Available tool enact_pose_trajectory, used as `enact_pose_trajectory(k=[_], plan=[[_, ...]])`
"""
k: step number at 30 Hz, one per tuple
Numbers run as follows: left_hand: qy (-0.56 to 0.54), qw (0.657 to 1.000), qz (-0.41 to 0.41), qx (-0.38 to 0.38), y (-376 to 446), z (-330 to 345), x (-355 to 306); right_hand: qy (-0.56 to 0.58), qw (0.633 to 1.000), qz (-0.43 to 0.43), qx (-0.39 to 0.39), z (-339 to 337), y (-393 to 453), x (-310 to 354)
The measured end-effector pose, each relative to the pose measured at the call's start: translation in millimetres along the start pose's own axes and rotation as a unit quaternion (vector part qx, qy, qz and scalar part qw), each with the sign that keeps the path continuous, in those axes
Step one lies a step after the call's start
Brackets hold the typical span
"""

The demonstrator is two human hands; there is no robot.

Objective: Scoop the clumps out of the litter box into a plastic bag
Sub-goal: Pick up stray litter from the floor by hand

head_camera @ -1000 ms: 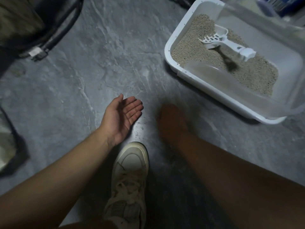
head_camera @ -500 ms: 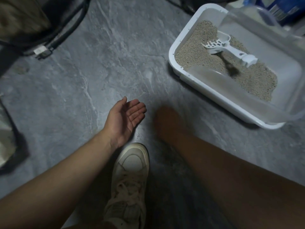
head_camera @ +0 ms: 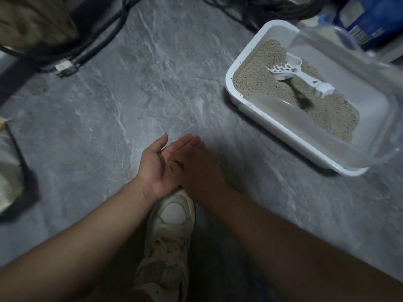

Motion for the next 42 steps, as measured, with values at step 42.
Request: enact_pose_trajectory(k=[42], plan=[[-0.134,0.974,0.164,-0.085,-44,-80,-60,0.072,0.995,0.045,-0.055,25,35,-39]])
Point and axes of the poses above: each hand's wrist, its own y-axis towards the middle knuckle, its own z-axis out of the palm, x = y × z, the point moved 3 cm from there along y, towards the middle knuckle, and after that the axes turned 8 degrees about y, right-handed, at the moved point
